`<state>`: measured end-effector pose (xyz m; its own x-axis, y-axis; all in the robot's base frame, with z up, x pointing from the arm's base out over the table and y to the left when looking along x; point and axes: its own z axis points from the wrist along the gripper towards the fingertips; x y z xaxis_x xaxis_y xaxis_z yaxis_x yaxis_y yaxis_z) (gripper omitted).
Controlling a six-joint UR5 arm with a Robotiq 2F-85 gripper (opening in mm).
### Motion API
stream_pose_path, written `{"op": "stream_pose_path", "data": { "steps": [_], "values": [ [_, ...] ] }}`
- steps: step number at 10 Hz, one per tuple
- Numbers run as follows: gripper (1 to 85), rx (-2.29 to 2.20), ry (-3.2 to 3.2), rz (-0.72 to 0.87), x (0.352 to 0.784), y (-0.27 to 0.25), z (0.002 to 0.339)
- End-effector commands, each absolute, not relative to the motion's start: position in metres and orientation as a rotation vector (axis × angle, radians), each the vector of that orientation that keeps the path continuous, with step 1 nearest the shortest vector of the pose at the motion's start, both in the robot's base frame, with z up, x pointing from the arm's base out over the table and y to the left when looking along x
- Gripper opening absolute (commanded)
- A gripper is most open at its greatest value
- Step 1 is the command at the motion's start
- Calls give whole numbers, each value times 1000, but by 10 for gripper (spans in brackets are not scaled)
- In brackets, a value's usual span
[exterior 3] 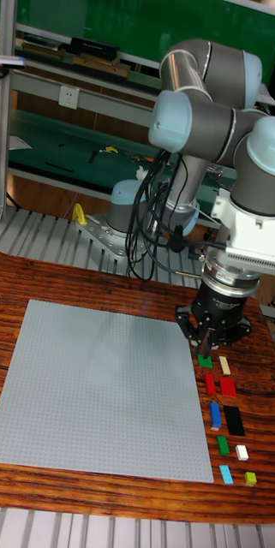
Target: Build with small Lego blocks
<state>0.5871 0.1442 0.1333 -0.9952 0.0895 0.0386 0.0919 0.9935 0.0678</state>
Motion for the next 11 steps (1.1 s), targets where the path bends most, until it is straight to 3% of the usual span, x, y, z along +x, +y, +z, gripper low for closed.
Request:
{"op": "stream_pose_path", "data": {
  "steps": [1, 6, 9, 11],
  "values": [
    [337, -62, -3069, -105, 579, 147, 132],
    [343, -29, -3097, -196, 587, 167, 130],
    [347, -72, -3116, -135, 587, 189, 110],
    [393, -56, -3095, -133, 583, 188, 112]
  ]
}}
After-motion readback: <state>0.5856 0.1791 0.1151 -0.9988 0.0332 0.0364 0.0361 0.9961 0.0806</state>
